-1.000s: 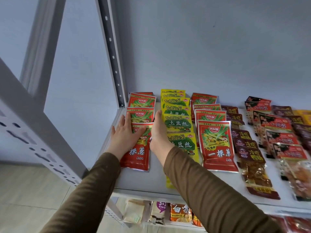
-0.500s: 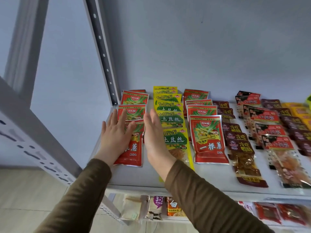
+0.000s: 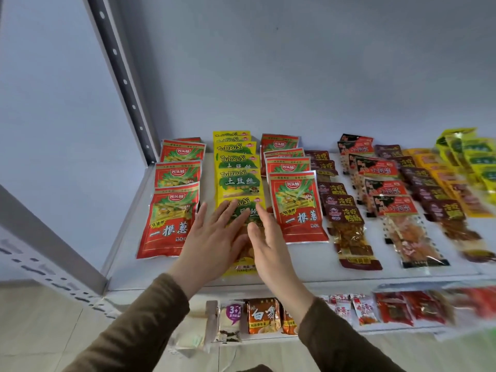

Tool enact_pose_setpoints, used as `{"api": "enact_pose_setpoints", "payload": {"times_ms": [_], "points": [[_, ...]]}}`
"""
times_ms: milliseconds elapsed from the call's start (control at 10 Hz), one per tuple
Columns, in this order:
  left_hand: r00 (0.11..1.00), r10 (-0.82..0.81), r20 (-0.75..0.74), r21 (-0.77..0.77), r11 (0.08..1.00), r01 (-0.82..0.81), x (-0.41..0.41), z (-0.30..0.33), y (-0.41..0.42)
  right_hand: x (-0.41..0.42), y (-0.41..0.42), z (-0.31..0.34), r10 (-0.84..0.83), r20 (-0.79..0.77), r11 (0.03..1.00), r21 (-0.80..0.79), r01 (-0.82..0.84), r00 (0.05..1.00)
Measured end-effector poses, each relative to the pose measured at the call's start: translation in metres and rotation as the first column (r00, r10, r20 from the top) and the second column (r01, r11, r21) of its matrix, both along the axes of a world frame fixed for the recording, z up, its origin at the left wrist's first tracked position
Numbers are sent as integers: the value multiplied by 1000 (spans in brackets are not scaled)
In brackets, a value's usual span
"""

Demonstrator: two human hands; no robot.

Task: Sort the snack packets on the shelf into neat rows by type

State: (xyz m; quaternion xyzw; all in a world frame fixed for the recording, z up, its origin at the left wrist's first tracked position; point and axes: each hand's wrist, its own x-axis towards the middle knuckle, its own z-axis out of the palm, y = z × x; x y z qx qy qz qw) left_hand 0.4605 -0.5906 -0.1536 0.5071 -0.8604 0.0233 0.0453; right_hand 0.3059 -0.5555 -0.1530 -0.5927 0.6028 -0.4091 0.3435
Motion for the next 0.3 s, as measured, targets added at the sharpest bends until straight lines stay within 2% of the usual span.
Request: {"api": "enact_pose_setpoints", "payload": {"times_ms": [100,200,300], "points": [[1000,-1,6,34,999,0,0,4,0,-1,-1,0,9,-2,1000,7,-9,1000],[999,1,-48,60,998,1,0,12,0,-9,-2,8,20,-29,999,-36,-21,999],[995,25,-93,108,994,-15,-2,21,-1,-17,-2,20,3,-110,996,-86,-13,994]]}}
